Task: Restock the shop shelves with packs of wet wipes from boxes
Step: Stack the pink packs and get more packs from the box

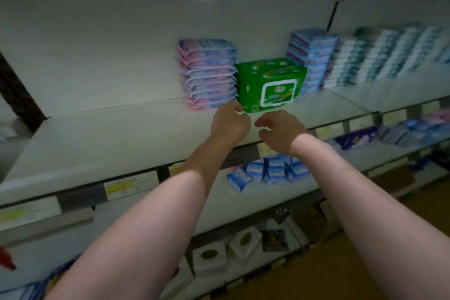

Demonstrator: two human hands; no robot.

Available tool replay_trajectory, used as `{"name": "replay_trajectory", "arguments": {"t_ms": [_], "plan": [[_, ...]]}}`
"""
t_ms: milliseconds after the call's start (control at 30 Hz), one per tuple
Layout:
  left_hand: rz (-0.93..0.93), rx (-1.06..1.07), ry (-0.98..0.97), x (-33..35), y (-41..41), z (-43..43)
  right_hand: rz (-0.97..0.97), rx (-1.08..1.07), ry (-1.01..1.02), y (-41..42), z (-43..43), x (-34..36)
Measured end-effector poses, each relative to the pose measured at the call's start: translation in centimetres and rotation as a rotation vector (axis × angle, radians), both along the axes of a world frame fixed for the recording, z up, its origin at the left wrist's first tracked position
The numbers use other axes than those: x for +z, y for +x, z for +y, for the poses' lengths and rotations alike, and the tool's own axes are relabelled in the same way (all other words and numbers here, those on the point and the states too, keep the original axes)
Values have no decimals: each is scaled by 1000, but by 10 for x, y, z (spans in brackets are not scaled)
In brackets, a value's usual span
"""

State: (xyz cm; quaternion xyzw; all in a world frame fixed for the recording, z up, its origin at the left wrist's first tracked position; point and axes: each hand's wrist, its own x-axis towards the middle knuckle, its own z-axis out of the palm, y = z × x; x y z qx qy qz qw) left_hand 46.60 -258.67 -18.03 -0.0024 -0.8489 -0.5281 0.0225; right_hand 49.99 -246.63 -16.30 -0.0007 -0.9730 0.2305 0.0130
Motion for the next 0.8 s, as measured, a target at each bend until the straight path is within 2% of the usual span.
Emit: {"name": "replay_trajectory", "arguments": {"t_ms": [133,233,333,800], "plan": [[-38,-75,10,-2,35,30,-21,-99,40,42,25,-5],[-74,-130,-58,-3,66,56,-9,-233,-10,84,48,-12],[-94,-219,-89,-10,104,86,-15,-269,-25,127,75,-22],[-186,-718,-271,-76,330,239,-173,-629,-146,392,204,-82]]}}
